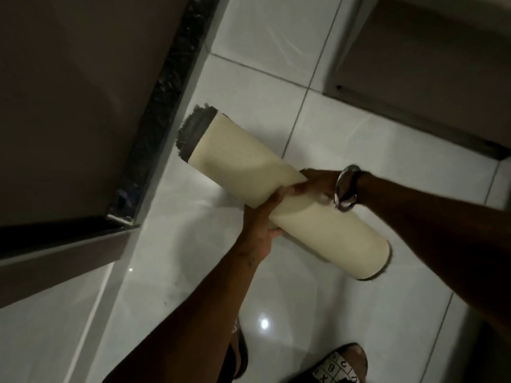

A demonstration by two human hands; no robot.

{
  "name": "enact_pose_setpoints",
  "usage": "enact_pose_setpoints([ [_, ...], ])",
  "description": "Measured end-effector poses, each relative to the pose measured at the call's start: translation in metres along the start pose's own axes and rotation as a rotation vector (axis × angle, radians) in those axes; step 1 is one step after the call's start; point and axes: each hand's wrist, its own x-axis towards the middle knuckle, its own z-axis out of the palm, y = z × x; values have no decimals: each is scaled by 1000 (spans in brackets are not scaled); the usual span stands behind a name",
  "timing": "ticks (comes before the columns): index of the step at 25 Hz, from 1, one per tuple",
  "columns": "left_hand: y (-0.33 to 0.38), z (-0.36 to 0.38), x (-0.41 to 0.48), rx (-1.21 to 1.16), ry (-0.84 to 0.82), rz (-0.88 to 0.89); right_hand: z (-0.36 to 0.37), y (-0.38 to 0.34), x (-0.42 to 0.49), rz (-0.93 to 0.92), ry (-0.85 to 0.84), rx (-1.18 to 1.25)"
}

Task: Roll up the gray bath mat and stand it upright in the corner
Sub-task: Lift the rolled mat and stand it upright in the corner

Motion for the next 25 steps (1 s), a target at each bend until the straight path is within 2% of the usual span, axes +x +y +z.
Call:
enact_pose_setpoints([
  [2, 61, 10, -33, 108, 0, 102, 6, -47, -38, -79, 64, 34],
  [4, 137, 25, -67, 255, -71, 186, 3, -101, -84, -136, 34, 185],
  [6, 213, 41, -95, 361, -273, 327, -12, -161, -126, -241, -66, 248],
  [8, 284, 69, -109, 501, -411, 359, -32, -217, -163, -357, -72, 154],
  [11, 362, 108, -107, 685, -361, 406, -64, -275, -187, -409, 80, 79],
  [13, 423, 164, -68, 807, -317, 491, -128, -323, -189, -517, 232, 73],
  [15, 440, 180, -50, 855, -290, 487, -141, -331, -180, -551, 294, 93],
  [21, 486, 258, 79, 728, -148, 473, -276, -385, -103, -517, 508, 76],
  [25, 505, 267, 160, 630, -144, 476, -336, -407, -25, -509, 521, 25],
])
